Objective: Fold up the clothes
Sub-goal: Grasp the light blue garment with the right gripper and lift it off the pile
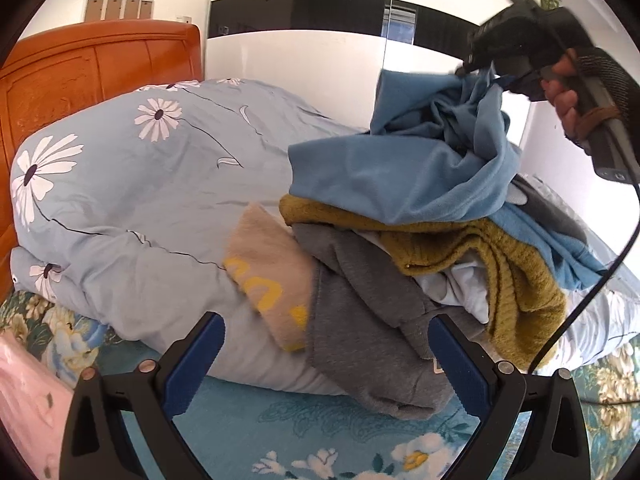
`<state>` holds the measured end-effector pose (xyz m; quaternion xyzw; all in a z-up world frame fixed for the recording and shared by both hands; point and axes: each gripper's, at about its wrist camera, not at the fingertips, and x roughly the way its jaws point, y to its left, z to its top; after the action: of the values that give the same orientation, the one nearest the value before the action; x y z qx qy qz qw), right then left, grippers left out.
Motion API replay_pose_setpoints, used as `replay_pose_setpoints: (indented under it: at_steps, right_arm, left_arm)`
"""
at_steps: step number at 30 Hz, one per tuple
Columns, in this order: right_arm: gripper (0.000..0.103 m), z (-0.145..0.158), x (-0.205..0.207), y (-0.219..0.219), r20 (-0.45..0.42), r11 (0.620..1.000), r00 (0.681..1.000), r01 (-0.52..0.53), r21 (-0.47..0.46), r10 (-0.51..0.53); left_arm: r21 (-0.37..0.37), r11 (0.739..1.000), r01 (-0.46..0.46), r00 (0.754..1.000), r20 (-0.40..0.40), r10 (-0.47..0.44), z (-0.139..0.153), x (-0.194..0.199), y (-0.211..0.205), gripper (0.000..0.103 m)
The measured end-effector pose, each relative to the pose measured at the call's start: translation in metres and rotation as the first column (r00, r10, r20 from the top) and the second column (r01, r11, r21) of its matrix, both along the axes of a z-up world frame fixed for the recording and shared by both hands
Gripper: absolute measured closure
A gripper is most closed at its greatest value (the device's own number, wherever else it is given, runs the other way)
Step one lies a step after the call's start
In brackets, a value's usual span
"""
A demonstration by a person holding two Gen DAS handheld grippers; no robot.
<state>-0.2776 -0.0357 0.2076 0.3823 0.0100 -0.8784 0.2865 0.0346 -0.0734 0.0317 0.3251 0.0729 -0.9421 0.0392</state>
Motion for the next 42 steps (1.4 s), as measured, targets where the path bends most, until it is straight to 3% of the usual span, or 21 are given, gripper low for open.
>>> replay_pose_setpoints:
  at_steps: [6,11,16,22,25,28,34,39,42]
  right_arm:
    - [0.094,0.036,-0.005,0.008,-0.005,1.0,1.0,-0.011,-0.004,0.011]
    - [0.094,0.137,0.008,0.032,-0.148,0.995,0.989,0.008,-0.096,-0.022]
    - [0.094,0.235,0.037,0.078,-0.285,0.984,0.955,0.027,-0.177,-0.077]
    - [0.094,0.309,0.093,0.159,-0.369,0.974,0.921,0.043,-0.224,-0.125]
    - [0.094,0.317,0.119,0.195,-0.377,0.981,0.918,0.056,-0.183,-0.123]
    - [0.094,0.307,0.14,0.237,-0.341,0.986,0.934,0.053,-0.156,-0.105]
    - [0.094,0.249,0.17,0.298,-0.243,0.998,0.969,0.03,-0.05,-0.041]
    - [0.094,0.201,0.206,0.315,-0.131,0.991,0.988,-0.1,-0.093,0.087]
    - [0.094,0.192,0.234,0.299,-0.095,0.973,0.978,-0.195,-0.123,0.184]
  left_arm:
    - [-0.003,1.0,-0.007,1.0,-0.006,0.007,0.013,0.01,-0.007,0.0]
    - [0.002,1.0,-0.022,0.999,-0.029,0.022,0.032,0.016,-0.011,0.0]
    - [0.006,1.0,-0.021,0.998,-0.052,0.021,0.056,0.03,-0.003,0.0]
    - [-0.021,1.0,0.014,0.997,-0.069,-0.016,0.088,0.062,0.024,0.0]
    - [-0.031,0.999,0.032,0.996,-0.076,-0.035,0.104,0.082,0.041,0.0]
    - [-0.058,0.997,0.054,0.995,-0.075,-0.058,0.118,0.105,0.061,0.0]
    - [-0.107,0.991,0.079,0.996,-0.044,-0.084,0.132,0.144,0.098,0.0]
    - [-0.104,0.993,0.05,0.998,-0.032,-0.053,0.141,0.171,0.104,0.0]
    - [-0.094,0.995,0.021,0.999,-0.035,-0.024,0.144,0.187,0.1,0.0]
